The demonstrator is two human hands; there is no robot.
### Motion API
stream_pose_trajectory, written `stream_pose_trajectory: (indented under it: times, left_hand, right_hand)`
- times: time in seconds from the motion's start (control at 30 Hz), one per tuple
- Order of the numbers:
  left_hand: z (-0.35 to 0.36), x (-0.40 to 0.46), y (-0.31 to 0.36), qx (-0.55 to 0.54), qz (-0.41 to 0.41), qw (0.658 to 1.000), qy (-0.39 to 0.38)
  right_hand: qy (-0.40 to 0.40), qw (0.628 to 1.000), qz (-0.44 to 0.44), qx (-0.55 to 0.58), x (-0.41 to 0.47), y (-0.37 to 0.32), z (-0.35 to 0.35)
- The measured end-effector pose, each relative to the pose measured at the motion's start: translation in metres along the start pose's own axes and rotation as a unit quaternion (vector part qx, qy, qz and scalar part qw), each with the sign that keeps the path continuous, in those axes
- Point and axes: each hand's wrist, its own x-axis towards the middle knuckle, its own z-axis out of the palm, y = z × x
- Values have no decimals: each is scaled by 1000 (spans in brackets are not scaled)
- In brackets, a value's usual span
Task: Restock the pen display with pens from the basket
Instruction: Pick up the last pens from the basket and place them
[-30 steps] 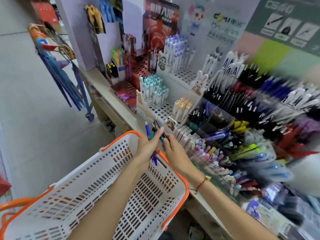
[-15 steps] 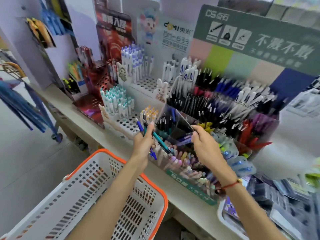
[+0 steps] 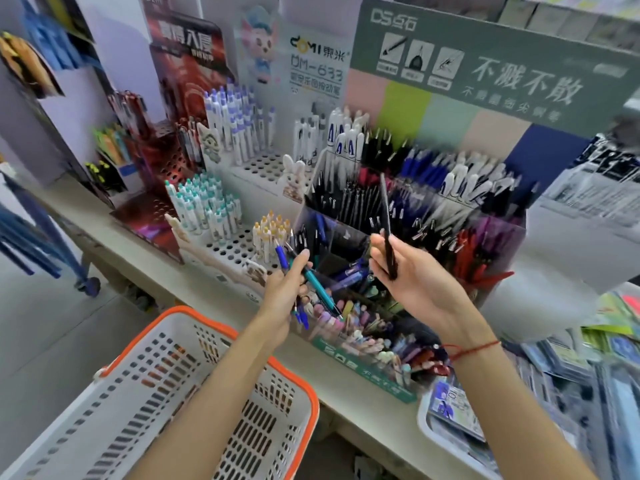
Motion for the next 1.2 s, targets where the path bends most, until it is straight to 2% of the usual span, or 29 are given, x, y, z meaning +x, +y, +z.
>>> stream_pose_trajectory:
  times: [0.17,0.23,0.3,0.37,0.47,0.57,0.63,0.7,0.77,0.9,1.0,1.1,1.2]
  left_hand:
    - [-6,-2,-1,-15,-11,1000,-7]
    - [-9,-3,0,-21,-14,1000,-13]
    - [-12,-3,2,-20,-10,1000,-19]
    - [-14,-3,2,-14,-10,1000,-22]
    - [-17,-3,-1,-3,-11,1000,-19]
    - [-20,-3,-6,-3,-20,1000,-12]
    - [-22,-3,-9,-3,-25,1000,-7]
    - [-23,-2,-11,2,-27,1000,-8]
    - [-24,-2,-12,10,-27,999,-15]
    - [-25,-2,-10,12,-30,999,-24]
    - [-27,-3,-8,13,-31,999,-37]
    - [-28,-4,-5,14,-30,998,-47]
    - [-30,-5,-3,15,-27,998,-50]
  right_hand:
    - [-49,997,-49,13,7,-18,10]
    - [-45,994,-91,-44,12,-23,13]
    - [13,973,-167,-157,21,-23,15]
    - [108,905,-267,-313,31,-21,12]
    - [207,754,-366,-505,44,-18,5]
    - [252,607,-376,-653,58,-19,6]
    - [234,572,-312,-721,67,-22,14]
    - [211,564,-245,-760,74,-24,20]
    - [204,568,-216,-768,79,-26,24]
    - [236,597,-289,-710,79,-27,27]
    - [252,593,-349,-681,78,-24,26]
    - [230,587,-327,-704,79,-25,29]
    - [202,603,-319,-703,76,-39,34]
